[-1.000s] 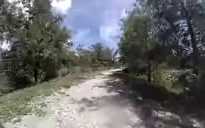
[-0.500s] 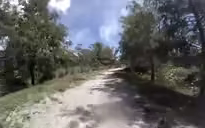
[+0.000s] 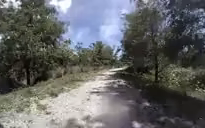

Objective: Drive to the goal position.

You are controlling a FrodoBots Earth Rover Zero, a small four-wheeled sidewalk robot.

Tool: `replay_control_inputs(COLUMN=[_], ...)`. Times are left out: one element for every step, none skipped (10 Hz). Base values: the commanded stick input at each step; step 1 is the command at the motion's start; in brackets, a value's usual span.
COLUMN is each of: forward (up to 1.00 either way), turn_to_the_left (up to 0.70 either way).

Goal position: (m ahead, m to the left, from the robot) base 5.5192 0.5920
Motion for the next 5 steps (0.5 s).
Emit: replay_control_inputs(forward=[0.70, 0.70, 0.70, 0.70, 0.70], turn_to_the_left=[0.00, 0.00, 0.00, 0.00, 0.00])
